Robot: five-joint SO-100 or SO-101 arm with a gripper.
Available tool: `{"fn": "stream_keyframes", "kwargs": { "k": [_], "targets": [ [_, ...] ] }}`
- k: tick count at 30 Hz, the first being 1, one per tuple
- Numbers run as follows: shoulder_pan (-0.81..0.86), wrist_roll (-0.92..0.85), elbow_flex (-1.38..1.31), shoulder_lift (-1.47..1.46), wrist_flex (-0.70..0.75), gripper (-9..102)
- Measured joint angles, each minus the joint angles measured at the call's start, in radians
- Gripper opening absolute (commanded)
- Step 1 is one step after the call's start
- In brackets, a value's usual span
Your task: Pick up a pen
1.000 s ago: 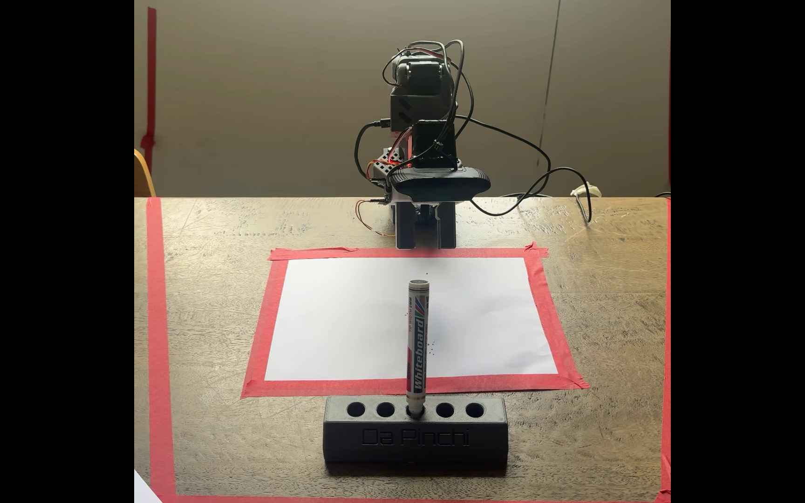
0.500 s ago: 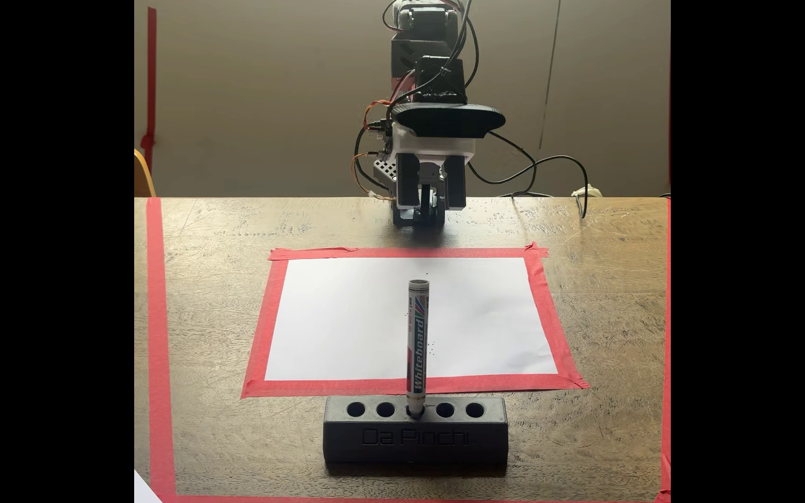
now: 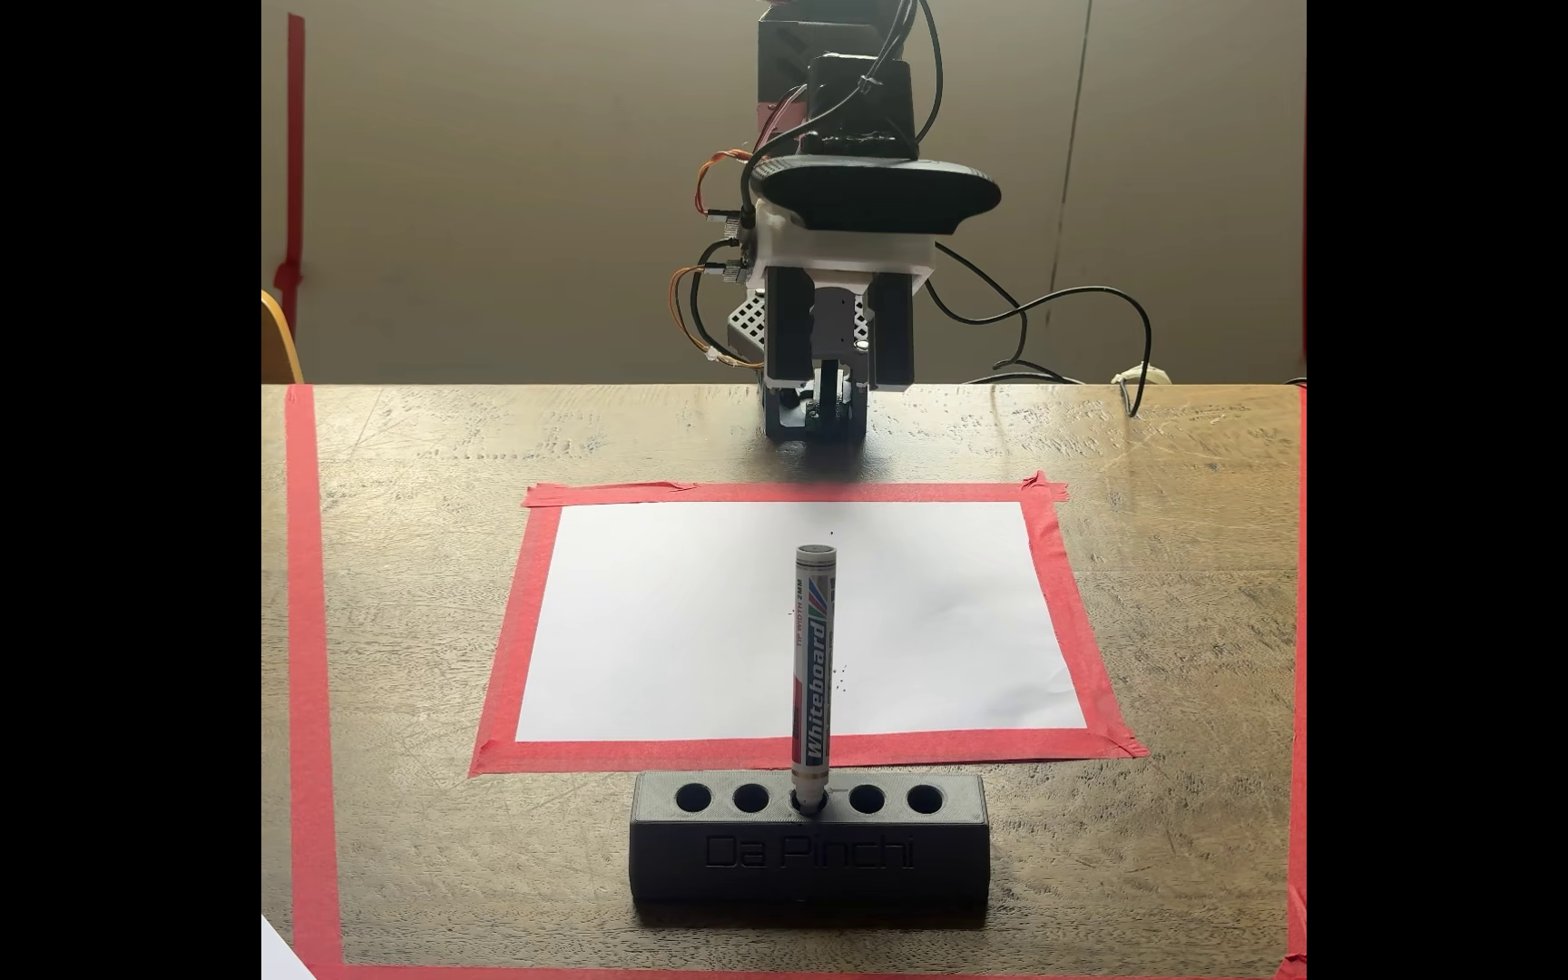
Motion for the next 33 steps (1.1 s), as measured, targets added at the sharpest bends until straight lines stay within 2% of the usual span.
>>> {"fn": "stream_keyframes", "kwargs": {
  "k": [9,23,33],
  "targets": [
    [-0.005,0.026,-0.161,-0.219,0.0,99],
    [-0.005,0.026,-0.222,-0.374,-0.021,99],
    [-0.005,0.026,-0.403,-0.511,-0.029,99]
  ]
}}
